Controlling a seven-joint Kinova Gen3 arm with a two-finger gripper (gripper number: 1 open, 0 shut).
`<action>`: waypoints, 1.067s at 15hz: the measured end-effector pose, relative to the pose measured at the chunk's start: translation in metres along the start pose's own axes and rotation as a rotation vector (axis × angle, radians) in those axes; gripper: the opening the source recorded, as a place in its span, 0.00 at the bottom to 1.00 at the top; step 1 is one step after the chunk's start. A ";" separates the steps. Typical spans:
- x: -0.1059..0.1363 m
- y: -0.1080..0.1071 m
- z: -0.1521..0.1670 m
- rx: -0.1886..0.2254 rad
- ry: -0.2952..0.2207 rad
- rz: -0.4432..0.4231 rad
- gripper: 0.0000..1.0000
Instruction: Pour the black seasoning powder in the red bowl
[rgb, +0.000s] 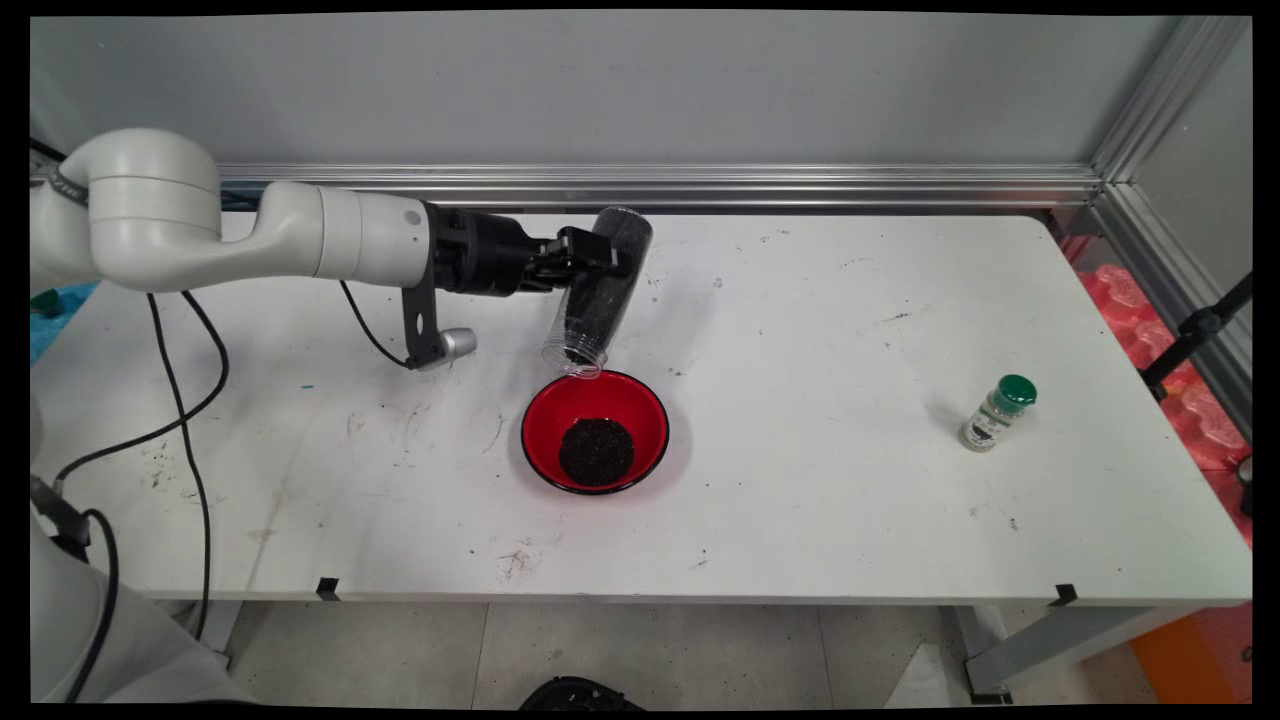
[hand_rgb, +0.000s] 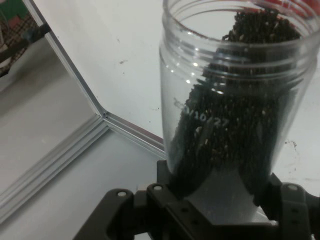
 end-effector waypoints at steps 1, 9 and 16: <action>0.001 0.000 0.000 0.001 -0.002 0.007 0.00; 0.005 -0.003 -0.003 0.014 -0.021 0.044 0.00; 0.008 -0.006 -0.005 0.021 -0.036 0.067 0.00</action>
